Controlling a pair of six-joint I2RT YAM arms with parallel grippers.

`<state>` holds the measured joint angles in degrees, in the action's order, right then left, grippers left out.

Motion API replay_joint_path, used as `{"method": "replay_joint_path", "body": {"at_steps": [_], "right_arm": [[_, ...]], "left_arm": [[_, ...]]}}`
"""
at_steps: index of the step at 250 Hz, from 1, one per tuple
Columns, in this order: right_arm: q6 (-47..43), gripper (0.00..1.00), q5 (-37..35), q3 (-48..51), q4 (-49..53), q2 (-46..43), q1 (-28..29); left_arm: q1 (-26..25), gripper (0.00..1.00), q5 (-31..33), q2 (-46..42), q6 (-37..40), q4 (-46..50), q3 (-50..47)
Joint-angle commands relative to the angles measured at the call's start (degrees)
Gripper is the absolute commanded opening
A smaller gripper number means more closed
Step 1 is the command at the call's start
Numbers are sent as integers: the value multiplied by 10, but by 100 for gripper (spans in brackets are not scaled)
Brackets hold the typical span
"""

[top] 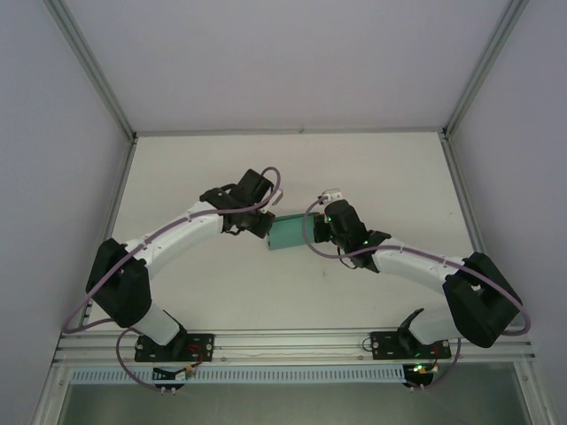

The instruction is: Assemble paper box

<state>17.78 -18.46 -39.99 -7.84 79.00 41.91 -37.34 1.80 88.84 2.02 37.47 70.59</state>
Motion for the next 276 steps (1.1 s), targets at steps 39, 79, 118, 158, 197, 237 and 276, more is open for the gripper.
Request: {"method": "replay_joint_path", "body": {"at_steps": [39,79,118,158,197,237,276], "right_arm": [[77,6,-71,2,55,39,44],[98,6,-84,4,41,52,52],[109,6,-98,14,33,36,58],[118,6,-123,25,21,35,71],[118,6,-139,33,20,28,83],[126,6,-143,43,19,24,83],[122,6,-149,48,33,11,84]], "left_arm": [[-12,5,-23,7,-224,2,-2],[-21,4,-39,-18,-260,-6,-20],[-26,6,15,-13,-300,19,-27],[-33,6,-18,-4,-359,-30,-61],[-41,5,-6,5,-374,-24,-78],[-47,1,-13,11,-399,-20,-102],[-50,0,35,-7,-397,43,-88]]}}
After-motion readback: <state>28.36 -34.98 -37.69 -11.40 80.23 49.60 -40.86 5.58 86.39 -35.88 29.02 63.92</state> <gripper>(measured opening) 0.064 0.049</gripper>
